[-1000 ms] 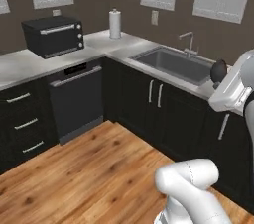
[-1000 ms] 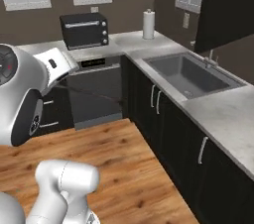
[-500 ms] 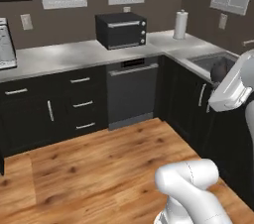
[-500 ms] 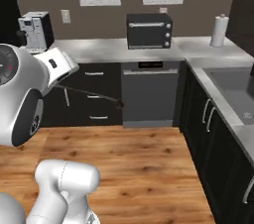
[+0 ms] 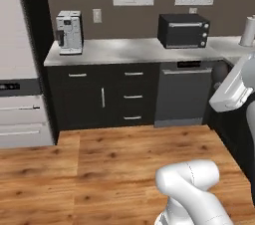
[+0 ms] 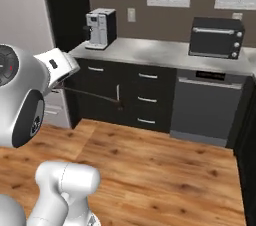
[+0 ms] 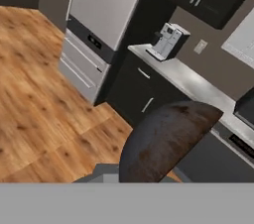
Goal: Open the cabinet and move the ladle to the pot. Then close the cabinet.
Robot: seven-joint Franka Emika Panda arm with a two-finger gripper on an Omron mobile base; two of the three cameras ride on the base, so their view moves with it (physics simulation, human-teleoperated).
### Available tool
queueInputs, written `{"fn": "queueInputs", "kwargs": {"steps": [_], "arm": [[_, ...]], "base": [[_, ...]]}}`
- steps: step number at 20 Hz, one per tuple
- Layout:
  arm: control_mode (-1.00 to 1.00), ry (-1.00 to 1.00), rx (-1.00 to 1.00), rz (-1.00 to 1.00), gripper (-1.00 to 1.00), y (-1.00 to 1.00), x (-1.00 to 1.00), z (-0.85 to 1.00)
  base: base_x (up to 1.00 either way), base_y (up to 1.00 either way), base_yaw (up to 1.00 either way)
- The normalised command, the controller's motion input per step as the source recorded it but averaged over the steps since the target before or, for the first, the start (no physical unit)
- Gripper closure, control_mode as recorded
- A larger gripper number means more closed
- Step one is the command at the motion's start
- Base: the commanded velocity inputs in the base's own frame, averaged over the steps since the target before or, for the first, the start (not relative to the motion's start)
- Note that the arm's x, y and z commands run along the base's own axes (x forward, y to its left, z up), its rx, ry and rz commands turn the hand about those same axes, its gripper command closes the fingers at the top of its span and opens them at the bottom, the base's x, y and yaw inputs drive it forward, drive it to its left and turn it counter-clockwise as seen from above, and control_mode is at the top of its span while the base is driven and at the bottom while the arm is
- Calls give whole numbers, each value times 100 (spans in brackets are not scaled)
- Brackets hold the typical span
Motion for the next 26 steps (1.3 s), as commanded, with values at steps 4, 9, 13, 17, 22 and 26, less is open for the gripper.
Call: {"fn": "queueInputs", "kwargs": {"steps": [4,9,13,17,22,26], "arm": [[100,0,0,0,100,0,0,0],[100,0,0,0,100,0,0,0],[100,0,0,0,100,0,0,0],[100,0,0,0,100,0,0,0],[100,0,0,0,100,0,0,0],[100,0,0,0,100,0,0,0]], "base": [[-29,0,54],[-32,1,53],[-32,0,51],[-29,1,48],[-31,4,45],[-36,4,43]]}}
